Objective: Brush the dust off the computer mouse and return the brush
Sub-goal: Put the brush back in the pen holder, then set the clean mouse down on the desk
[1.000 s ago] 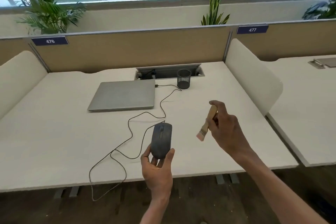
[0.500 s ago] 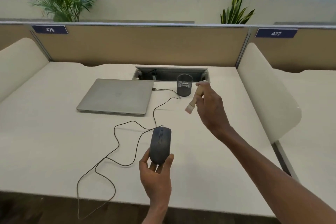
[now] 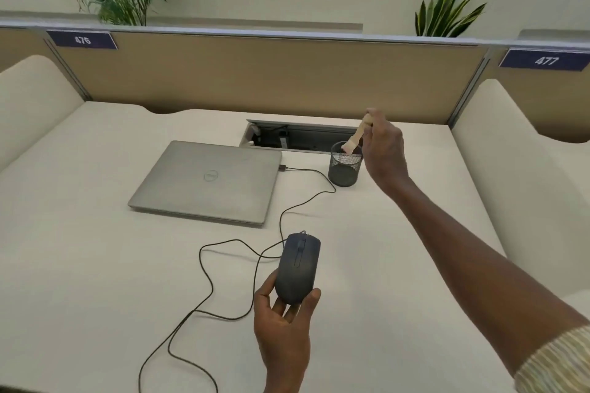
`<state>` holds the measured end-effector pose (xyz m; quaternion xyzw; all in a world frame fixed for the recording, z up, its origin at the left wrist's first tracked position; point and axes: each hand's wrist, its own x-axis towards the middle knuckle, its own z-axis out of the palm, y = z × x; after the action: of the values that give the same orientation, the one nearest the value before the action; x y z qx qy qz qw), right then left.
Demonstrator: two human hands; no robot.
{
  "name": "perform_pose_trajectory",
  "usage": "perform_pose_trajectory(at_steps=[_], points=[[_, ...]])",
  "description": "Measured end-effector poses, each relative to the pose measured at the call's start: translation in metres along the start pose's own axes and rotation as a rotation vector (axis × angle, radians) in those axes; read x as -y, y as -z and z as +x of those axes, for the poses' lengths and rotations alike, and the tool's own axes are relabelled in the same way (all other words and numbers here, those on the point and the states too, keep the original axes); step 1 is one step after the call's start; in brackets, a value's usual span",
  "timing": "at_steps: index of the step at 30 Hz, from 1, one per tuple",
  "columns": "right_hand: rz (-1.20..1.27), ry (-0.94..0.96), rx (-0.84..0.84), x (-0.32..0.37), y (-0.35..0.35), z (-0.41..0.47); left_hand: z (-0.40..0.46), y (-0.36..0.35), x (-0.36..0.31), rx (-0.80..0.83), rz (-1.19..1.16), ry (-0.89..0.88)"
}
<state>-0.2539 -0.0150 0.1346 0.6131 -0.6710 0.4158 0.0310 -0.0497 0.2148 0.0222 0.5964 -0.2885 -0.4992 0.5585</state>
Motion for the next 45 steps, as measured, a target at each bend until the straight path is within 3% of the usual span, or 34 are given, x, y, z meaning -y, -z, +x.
perform_pose_trajectory(at_steps=[9, 20, 26, 33, 39, 45], points=[[-0.342, -0.03, 0.237, -0.047, -0.072, 0.024, 0.026, -0.007, 0.013, 0.022, -0.021, 0.019], [-0.309, -0.127, 0.448, -0.07, -0.096, 0.021, 0.024, -0.01, 0.026, 0.02, -0.007, 0.053], [-0.279, -0.147, 0.441, -0.069, -0.088, 0.027, 0.022, -0.014, 0.03, 0.026, -0.03, 0.048], [0.071, -0.253, 0.18, -0.035, -0.033, -0.033, 0.018, -0.018, 0.025, 0.03, -0.074, 0.026], [0.197, -0.52, 0.459, -0.009, 0.015, -0.168, 0.012, -0.026, 0.028, 0.016, -0.035, 0.033], [0.599, -0.84, 0.587, 0.004, 0.026, -0.234, 0.007, -0.029, 0.036, 0.008, 0.027, 0.028]])
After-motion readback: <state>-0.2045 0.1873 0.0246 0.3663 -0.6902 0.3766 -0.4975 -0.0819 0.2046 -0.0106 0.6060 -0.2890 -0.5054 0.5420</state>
